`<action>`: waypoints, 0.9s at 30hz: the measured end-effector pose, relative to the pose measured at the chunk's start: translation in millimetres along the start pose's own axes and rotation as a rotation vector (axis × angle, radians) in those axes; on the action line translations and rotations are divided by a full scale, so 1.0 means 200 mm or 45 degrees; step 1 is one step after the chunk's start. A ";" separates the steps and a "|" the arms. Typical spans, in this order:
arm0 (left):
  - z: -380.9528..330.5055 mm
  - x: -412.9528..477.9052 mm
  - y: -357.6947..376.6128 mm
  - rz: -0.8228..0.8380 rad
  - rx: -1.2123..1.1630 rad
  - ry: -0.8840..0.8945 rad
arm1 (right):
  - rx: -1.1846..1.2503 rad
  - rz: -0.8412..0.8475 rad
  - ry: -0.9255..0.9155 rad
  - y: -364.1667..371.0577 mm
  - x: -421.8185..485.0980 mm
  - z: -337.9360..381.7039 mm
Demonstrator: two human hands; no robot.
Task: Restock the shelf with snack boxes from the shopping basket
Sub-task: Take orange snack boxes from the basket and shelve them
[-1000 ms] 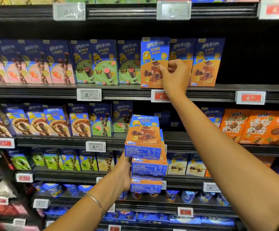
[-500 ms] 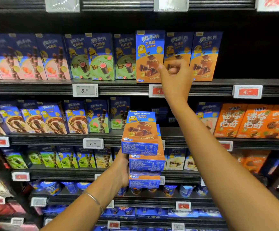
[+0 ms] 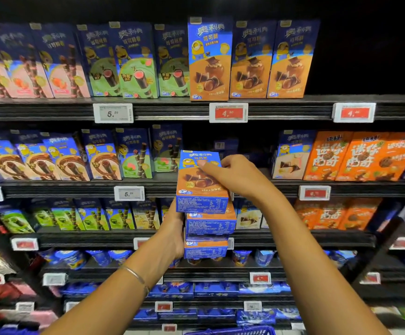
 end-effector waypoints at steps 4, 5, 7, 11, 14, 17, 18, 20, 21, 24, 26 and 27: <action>0.02 0.00 -0.01 0.008 -0.020 0.028 | -0.001 0.068 0.016 0.02 -0.02 -0.02; 0.03 0.00 -0.01 0.012 -0.024 0.031 | 0.010 0.069 0.011 0.02 -0.03 -0.01; 0.04 0.00 -0.01 0.020 -0.026 0.037 | 0.035 0.073 -0.017 0.02 -0.05 0.00; 0.05 -0.01 0.00 0.048 -0.010 0.056 | 0.055 0.096 -0.068 0.03 -0.09 0.03; 0.05 -0.01 0.00 0.072 0.004 0.062 | 0.091 0.109 -0.081 0.03 -0.11 0.04; 0.07 0.00 -0.02 0.067 0.015 0.054 | 0.211 0.161 -0.096 0.04 -0.13 0.05; 0.07 0.01 -0.02 0.072 0.011 0.043 | 0.249 0.176 -0.106 0.04 -0.13 0.05; 0.08 0.02 -0.03 0.075 0.001 0.026 | 0.317 0.194 -0.128 0.04 -0.14 0.06; 0.09 0.03 -0.03 0.073 -0.002 0.018 | 0.356 0.200 -0.137 0.04 -0.14 0.07; 0.09 0.04 -0.03 0.088 -0.025 0.006 | 0.455 0.175 -0.170 0.01 -0.15 0.12; 0.08 0.04 -0.02 0.112 -0.034 0.023 | 0.522 0.110 -0.209 -0.04 -0.15 0.16; 0.07 0.04 -0.02 0.122 -0.033 0.032 | 0.565 0.077 -0.230 -0.07 -0.14 0.19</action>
Point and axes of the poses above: each hand's wrist, its own x-axis towards the middle knuckle, its own y-axis out of the palm, z = x × y, the point moved 4 cm from there along x, towards the middle knuckle, and after that the axes turned 13 degrees about x, right-handed, at the moved point
